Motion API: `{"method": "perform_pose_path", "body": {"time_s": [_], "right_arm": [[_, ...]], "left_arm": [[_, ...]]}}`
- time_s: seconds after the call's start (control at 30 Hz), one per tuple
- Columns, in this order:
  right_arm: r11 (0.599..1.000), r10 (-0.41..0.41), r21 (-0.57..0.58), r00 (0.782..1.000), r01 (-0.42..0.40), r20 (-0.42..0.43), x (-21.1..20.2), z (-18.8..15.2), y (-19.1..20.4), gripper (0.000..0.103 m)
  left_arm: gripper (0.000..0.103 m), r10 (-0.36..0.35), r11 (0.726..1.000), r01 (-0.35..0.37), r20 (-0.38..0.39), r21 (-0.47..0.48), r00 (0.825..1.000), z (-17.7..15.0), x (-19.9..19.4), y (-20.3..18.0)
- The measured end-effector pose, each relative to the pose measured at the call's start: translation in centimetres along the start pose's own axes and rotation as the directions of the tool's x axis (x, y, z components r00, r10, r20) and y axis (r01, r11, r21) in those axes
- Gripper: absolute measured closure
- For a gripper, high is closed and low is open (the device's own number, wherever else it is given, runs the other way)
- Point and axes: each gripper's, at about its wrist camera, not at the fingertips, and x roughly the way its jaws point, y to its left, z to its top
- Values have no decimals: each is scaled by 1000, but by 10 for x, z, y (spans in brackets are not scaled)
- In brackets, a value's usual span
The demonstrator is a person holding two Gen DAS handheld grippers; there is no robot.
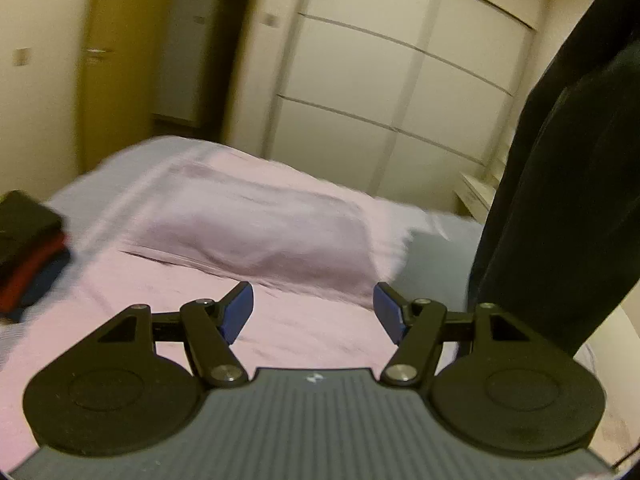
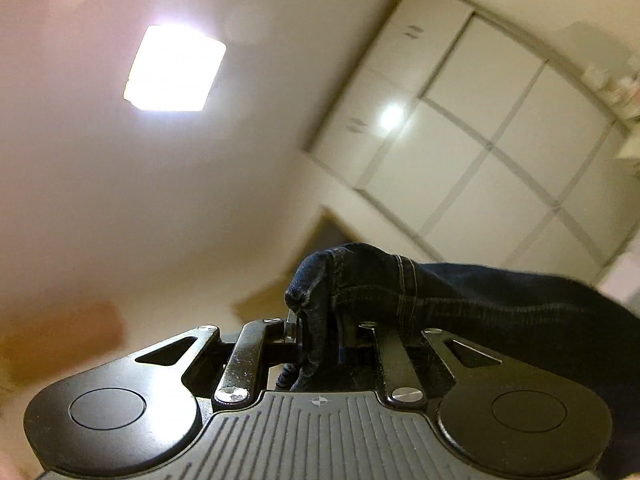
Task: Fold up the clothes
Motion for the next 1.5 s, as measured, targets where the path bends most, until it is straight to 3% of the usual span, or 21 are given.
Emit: {"method": "perform_pose_path", "body": {"time_s": [0.13,0.2,0.3,0.33,0.37,0.4,0.47,0.5,0.57,0.6,0.63,0.7,0.8,0.83,0.9,0.93,1.0,1.1,1.2,1.4,1.5], "right_arm": [[982,144,123,989,-145,19,29,15,19,90],[963,161,217,987,-161,20,34,23,6,90],[942,58,334,997,-36,-57,33,33,-46,85],[933,-20,354,991,65,-129,30,31,-70,70],[917,-125,351,971,192,-205,23,25,-92,55],[873,-284,315,913,373,-293,10,15,-117,31],[767,-490,216,768,605,-412,-32,-13,-160,30],[701,-573,158,681,696,-457,-53,-27,-181,30],[592,-659,75,535,803,-528,-101,-48,-208,30],[549,-684,26,468,835,-560,-127,-62,-217,30],[532,-698,-30,418,846,-582,-152,-73,-223,30],[537,-715,-194,321,821,-622,-175,-92,-223,30],[525,-778,-460,186,716,-600,-201,-129,-205,30],[519,-794,-525,153,674,-589,-208,-143,-199,30],[524,-812,-613,129,591,-569,-228,-181,-185,30],[538,-811,-637,132,553,-570,-229,-191,-180,30],[583,-790,-653,149,484,-595,-236,-229,-155,30],[626,-769,-675,164,391,-618,-232,-256,-139,30],[653,-754,-686,189,321,-629,-228,-273,-127,30],[667,-744,-693,198,273,-638,-208,-291,-131,30],[653,-756,-698,194,293,-625,-193,-300,-132,30]], "left_arm": [[40,84,996,-82,45,-44,995,9,-28,36],[40,110,992,-107,53,-60,992,7,-40,45],[40,130,990,-128,37,-64,991,-2,-47,38],[40,132,990,-131,27,-58,991,-7,-50,35],[40,135,990,-134,17,-52,991,-12,-53,33],[40,137,990,-137,7,-46,991,-17,-55,30],[40,154,988,-154,-29,-9,988,-32,-58,19],[40,167,986,-166,-53,17,985,-42,-58,12],[40,195,979,-188,-112,73,974,-62,-57,0],[40,208,976,-196,-145,93,967,-72,-57,-5],[40,218,973,-201,-179,112,959,-82,-59,-12],[40,237,967,-205,-236,154,942,-105,-66,-27],[40,275,952,-217,-292,217,916,-134,-74,-47],[40,285,948,-219,-310,231,907,-142,-78,-52],[40,295,944,-218,-339,247,894,-157,-83,-59],[40,300,942,-218,-351,254,887,-164,-86,-61],[40,318,936,-229,-363,266,876,-173,-90,-63],[40,352,923,-253,-370,291,860,-184,-103,-68],[40,368,916,-269,-355,299,859,-184,-113,-65],[40,414,899,-322,-335,299,846,-175,-123,-47],[40,418,896,-326,-327,300,848,-167,-120,-34]]}}
